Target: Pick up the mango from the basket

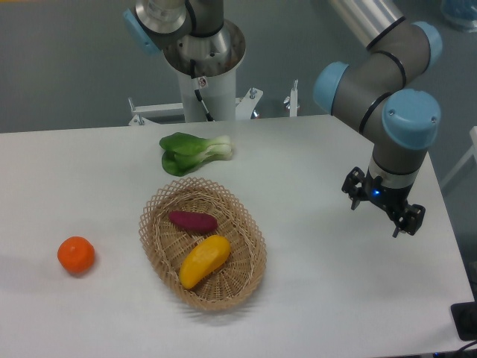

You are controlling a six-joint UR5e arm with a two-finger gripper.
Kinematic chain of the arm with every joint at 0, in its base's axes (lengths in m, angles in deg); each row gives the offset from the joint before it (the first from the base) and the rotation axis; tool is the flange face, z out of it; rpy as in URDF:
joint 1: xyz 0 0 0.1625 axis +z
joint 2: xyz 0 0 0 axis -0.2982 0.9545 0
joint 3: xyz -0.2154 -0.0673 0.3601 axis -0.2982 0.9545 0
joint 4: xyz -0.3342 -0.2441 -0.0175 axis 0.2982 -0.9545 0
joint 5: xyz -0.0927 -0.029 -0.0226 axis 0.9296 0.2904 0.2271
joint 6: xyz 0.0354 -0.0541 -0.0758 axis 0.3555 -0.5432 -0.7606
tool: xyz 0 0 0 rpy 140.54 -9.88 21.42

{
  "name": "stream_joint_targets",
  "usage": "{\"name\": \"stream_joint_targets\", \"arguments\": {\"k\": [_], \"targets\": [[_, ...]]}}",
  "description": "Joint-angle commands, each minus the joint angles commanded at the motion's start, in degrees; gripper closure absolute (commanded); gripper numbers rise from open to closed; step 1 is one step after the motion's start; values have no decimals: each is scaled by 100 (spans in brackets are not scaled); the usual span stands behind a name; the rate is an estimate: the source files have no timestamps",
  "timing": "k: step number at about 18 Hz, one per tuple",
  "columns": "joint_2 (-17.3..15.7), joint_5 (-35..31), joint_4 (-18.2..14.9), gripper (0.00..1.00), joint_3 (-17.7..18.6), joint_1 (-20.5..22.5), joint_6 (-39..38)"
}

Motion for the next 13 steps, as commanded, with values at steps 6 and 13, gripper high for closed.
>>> {"name": "stream_joint_targets", "arguments": {"k": [6, 13], "targets": [[-26, 35, 26, 0, 61, 0, -18], [-167, 307, 70, 0, 386, -26, -482]]}}
